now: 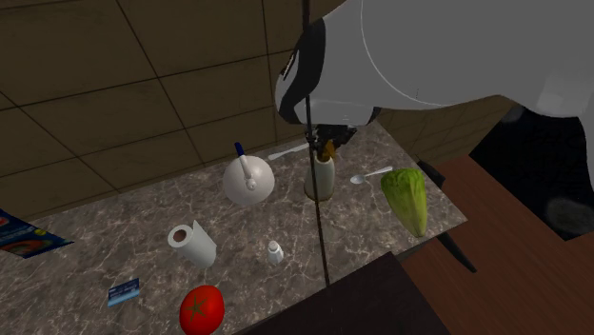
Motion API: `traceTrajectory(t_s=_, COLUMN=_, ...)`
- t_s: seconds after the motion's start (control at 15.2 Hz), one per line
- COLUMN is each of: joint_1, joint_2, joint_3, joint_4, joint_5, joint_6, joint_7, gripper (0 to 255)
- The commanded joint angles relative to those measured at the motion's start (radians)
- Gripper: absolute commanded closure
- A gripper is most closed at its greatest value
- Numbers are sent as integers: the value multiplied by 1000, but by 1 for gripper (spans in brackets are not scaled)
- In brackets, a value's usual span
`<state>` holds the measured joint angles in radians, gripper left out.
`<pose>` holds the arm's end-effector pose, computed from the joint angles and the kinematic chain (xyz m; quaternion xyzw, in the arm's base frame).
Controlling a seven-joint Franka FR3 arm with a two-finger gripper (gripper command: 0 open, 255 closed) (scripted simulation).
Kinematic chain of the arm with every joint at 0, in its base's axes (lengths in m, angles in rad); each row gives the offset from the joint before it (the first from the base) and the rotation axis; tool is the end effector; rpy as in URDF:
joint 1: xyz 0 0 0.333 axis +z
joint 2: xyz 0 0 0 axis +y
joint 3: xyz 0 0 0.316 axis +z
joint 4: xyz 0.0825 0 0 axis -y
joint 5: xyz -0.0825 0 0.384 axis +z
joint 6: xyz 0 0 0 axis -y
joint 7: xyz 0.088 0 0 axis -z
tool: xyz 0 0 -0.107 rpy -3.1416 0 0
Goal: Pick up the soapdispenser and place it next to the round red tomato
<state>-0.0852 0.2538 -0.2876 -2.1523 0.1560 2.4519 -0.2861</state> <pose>0.5328 -0.2061 0.2917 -0.9948 0.0965 -0.0333 0.0053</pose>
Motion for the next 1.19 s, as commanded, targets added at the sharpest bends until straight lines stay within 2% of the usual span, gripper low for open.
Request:
traceTrajectory(t_s=0.0, joint_1=4, joint_2=-21, joint_3=-5, joint_4=8, joint_5=-13, joint_6=-28, joint_7=10, gripper=255)
traceTrajectory(t_s=1.12, joint_1=17, joint_2=-154, joint_3=-22, joint_4=90, joint_5=-82, joint_6=-234, joint_7=62, gripper=255)
